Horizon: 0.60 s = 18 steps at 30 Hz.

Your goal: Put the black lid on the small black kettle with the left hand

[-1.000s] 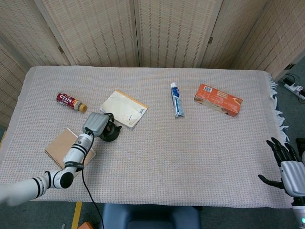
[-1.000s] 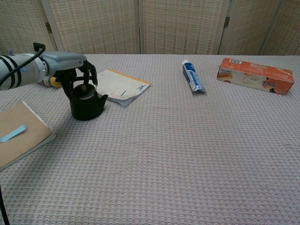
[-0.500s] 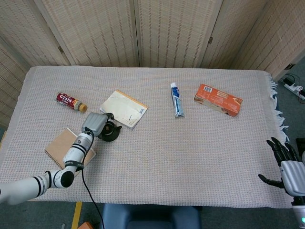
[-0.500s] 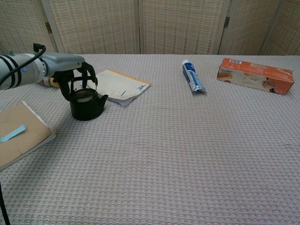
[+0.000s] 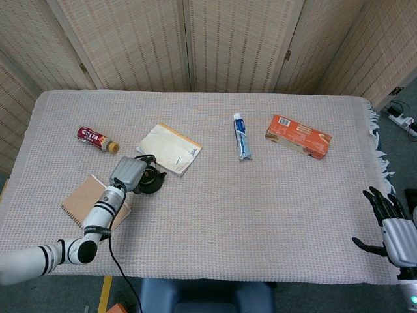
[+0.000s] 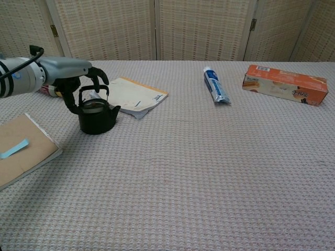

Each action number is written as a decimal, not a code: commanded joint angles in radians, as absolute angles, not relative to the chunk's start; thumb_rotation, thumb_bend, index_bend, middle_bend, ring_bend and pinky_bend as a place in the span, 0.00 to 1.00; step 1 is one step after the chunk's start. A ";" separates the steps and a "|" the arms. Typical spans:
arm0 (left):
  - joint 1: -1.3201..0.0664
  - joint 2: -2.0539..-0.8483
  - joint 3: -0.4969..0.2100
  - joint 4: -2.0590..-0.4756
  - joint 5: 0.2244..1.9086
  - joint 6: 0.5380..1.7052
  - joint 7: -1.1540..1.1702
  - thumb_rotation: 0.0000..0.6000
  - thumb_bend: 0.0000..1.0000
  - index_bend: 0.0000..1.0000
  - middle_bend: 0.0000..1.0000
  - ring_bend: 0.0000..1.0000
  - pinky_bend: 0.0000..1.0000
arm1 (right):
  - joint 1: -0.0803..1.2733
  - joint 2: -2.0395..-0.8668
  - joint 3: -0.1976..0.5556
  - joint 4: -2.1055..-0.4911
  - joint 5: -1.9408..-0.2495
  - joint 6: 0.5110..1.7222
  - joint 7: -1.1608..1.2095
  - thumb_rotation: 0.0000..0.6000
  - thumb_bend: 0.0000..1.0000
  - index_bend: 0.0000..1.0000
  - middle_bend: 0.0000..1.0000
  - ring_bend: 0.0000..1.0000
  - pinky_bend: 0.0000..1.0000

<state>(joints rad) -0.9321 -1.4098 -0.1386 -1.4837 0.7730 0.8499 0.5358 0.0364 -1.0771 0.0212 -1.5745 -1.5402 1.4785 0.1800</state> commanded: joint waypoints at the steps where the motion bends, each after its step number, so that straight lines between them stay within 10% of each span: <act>1: -0.913 -1.389 -0.114 -1.530 0.811 0.876 0.534 1.00 0.16 0.17 0.24 0.77 0.78 | 0.037 -1.077 0.021 -1.575 -1.539 1.478 0.178 1.00 0.00 0.04 0.05 0.12 0.02; 18: -0.890 -1.409 -0.072 -1.537 0.860 0.888 0.530 1.00 0.16 0.18 0.25 0.78 0.78 | 0.036 -1.073 0.021 -1.587 -1.537 1.477 0.168 1.00 0.00 0.04 0.05 0.12 0.02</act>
<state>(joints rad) -0.8899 -1.4089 -0.0724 -1.5371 0.8603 0.8879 0.5299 0.0356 -1.0733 0.0208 -1.5868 -1.5371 1.4773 0.1681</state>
